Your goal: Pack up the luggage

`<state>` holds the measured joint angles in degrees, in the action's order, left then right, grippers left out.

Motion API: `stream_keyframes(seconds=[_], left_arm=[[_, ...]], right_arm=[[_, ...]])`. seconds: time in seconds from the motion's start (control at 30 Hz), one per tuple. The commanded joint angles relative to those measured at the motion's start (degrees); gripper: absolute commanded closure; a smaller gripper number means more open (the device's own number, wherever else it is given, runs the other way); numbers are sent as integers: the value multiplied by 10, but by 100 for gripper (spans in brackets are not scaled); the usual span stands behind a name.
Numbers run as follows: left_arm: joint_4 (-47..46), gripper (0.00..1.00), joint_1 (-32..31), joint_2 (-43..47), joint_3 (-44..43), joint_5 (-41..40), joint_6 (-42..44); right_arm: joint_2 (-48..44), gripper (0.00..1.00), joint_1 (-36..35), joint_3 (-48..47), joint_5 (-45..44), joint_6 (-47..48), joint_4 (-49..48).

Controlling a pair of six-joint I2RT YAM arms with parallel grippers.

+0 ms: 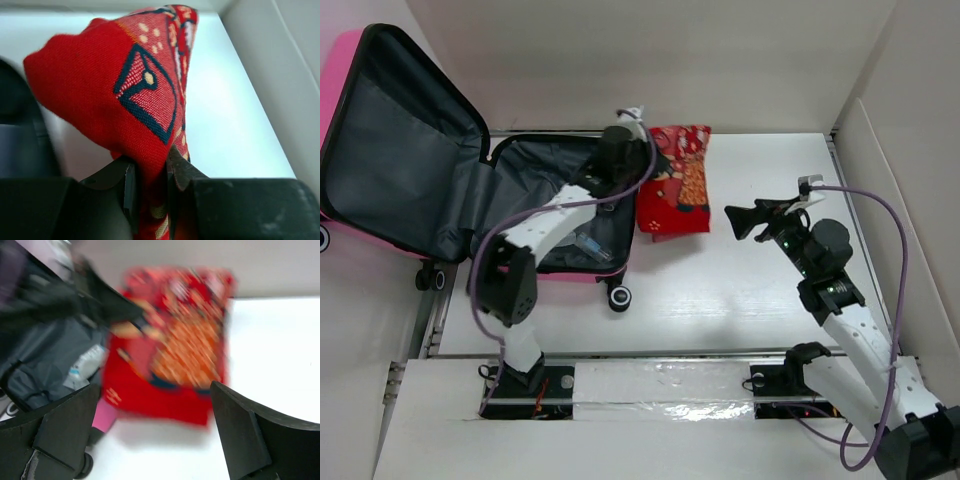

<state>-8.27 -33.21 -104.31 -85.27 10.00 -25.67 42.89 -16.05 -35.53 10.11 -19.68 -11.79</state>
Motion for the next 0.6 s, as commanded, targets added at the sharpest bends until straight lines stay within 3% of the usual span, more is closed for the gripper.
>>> stream_keyframes(seconds=[0.0, 0.07, 0.23, 0.43, 0.57], left_arm=[[-15, 100, 67, 105, 50, -23, 11], [-10, 100, 96, 167, 114, -41, 8], [-7, 100, 238, 276, 238, -77, -37], [-15, 100, 398, 287, 344, -63, -108], [-3, 100, 438, 266, 357, -64, -115]], right_arm=[[15, 2, 8, 0, 3, 5, -28], [21, 2, 8, 2, 7, 5, -31], [56, 2, 14, 0, 27, 3, -41], [77, 2, 14, -6, 59, 4, -41], [80, 3, 14, -4, 60, 3, -44]])
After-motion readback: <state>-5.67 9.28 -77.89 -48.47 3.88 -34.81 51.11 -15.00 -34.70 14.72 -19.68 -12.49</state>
